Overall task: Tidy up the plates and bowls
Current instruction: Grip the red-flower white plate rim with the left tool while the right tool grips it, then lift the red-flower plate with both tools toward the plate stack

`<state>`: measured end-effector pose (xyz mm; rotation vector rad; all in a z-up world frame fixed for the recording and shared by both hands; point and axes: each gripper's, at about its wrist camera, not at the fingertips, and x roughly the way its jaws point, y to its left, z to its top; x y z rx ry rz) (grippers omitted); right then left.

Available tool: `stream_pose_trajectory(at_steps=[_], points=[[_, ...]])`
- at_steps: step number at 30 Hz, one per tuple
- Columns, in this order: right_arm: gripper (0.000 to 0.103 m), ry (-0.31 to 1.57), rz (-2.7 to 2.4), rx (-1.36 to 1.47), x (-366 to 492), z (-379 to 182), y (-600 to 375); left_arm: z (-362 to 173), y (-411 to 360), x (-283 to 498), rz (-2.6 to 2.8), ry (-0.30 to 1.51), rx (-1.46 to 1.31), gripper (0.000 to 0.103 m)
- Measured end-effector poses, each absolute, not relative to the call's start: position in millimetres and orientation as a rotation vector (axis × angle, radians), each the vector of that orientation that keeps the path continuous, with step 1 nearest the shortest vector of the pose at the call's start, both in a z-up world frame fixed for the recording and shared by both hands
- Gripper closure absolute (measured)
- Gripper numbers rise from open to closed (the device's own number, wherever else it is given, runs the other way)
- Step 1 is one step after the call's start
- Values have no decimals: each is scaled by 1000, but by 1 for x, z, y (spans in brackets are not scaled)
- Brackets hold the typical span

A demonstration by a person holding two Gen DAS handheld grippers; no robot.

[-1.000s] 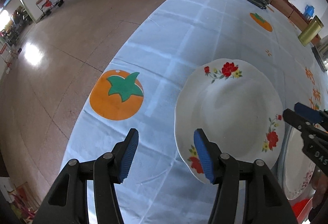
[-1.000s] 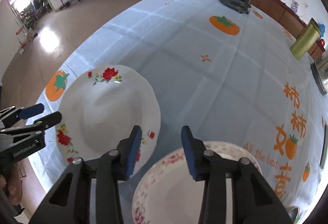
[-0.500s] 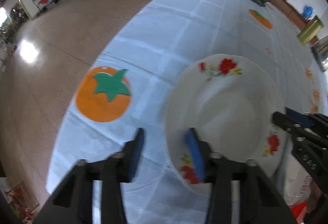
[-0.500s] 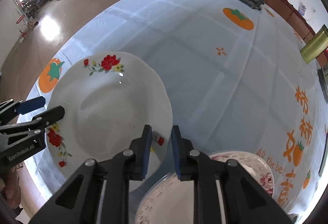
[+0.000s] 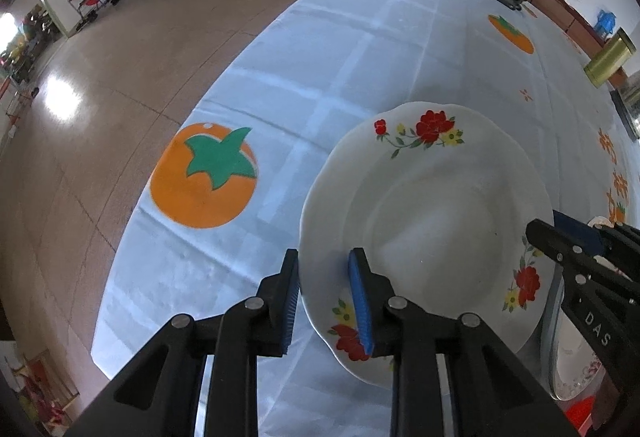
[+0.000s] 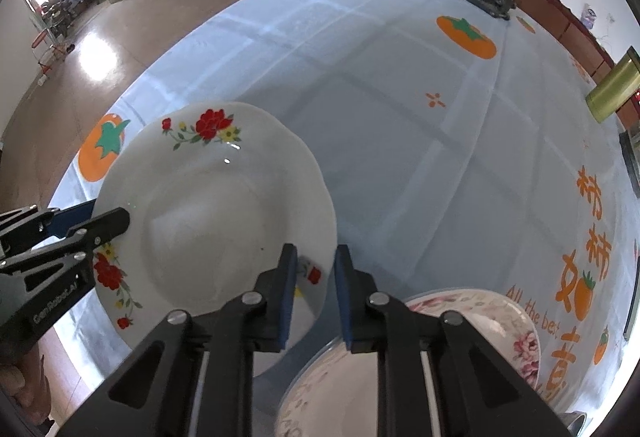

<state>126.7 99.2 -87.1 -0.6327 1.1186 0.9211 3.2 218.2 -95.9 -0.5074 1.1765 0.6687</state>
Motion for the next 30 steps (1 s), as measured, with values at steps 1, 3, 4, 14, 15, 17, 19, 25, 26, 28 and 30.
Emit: stream_pose_trajectory(at_steps=[1,3,4,14,15,17,19,25,26,28,30], points=[[84,1118,925,-637,125,-87,100,-96,219,2,673,1177,-510,76],[84,1118,934,-644,121,-86,102,-94,221,-3,684,1177,-517,76],[84,1118,939,-644,119,-85,103,-93,222,-5,689,1177,-520,76],[84,1115,971,-614,100,-74,102,-82,222,-25,711,1176,-535,75],[84,1112,972,-610,99,-72,101,-81,221,-25,710,1175,-534,75],[84,1106,975,-609,95,-68,99,-79,221,-28,710,1174,-534,74],[84,1101,977,-611,92,-63,98,-77,220,-28,711,1173,-535,74],[84,1084,982,-604,87,-52,93,-71,217,-31,710,1165,-537,73],[84,1082,983,-605,86,-52,92,-70,217,-32,710,1163,-536,73],[84,1079,984,-606,84,-50,90,-68,215,-34,708,1161,-537,73],[84,1076,984,-604,84,-48,89,-66,213,-34,706,1159,-536,73]])
